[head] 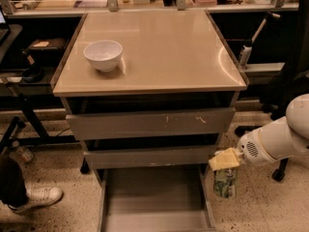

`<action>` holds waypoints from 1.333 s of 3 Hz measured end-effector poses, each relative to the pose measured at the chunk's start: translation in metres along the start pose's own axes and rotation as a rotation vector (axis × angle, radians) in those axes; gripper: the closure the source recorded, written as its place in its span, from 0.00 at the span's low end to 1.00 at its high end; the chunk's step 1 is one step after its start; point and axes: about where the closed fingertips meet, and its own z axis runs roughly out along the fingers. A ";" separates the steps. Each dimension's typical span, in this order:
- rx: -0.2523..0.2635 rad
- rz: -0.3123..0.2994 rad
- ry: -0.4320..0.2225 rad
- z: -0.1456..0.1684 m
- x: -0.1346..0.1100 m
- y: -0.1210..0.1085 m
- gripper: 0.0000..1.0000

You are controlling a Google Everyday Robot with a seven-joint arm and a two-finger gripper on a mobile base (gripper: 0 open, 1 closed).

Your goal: Place green can into bottom drawer

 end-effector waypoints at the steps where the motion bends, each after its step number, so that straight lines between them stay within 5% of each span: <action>1: -0.071 0.046 0.052 0.046 0.019 0.014 1.00; 3: -0.289 0.197 0.131 0.156 0.049 0.042 1.00; 4: -0.317 0.218 0.148 0.170 0.055 0.044 1.00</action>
Offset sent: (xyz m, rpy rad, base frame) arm -0.0294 0.1016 -0.1579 0.2750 0.3101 -0.0433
